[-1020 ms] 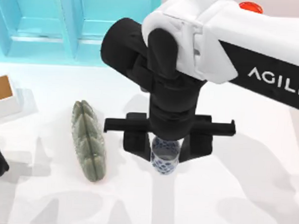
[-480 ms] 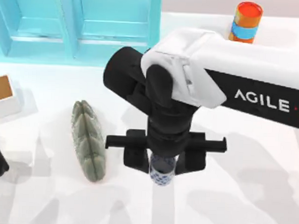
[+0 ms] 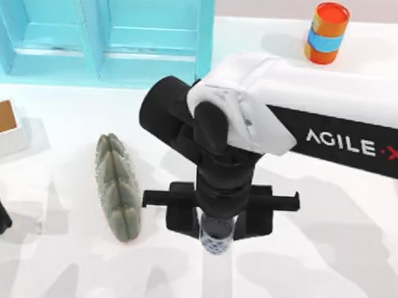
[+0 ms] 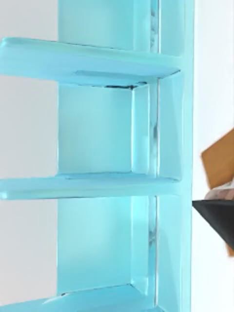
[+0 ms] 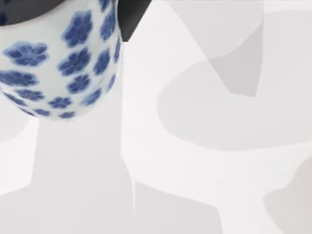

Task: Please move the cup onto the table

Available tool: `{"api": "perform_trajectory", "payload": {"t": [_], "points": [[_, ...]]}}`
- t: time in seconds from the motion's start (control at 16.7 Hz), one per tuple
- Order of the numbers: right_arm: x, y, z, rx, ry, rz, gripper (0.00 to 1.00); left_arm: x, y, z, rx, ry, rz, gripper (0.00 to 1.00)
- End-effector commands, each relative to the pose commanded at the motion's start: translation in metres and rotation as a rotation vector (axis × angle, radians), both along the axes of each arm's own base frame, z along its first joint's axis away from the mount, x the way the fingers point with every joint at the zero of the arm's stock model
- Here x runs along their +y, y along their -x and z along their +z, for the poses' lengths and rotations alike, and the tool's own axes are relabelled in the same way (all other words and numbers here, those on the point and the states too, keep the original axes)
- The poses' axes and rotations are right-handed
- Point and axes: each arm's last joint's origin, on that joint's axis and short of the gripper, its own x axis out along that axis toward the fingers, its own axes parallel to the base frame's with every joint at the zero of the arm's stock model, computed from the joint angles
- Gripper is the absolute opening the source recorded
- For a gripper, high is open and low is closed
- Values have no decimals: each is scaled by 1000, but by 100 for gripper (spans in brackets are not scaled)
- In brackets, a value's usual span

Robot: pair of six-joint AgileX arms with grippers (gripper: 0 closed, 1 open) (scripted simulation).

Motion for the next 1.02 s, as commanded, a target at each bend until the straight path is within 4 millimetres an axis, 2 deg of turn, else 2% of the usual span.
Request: {"api": "perform_trajectory", "payload": {"t": [0.66, 1.02], "points": [[0, 0, 0, 0, 0, 0, 98, 0, 0, 0, 0, 0, 0, 100], [0, 0, 0, 0, 0, 0, 100, 0, 0, 0, 0, 0, 0, 100]]}}
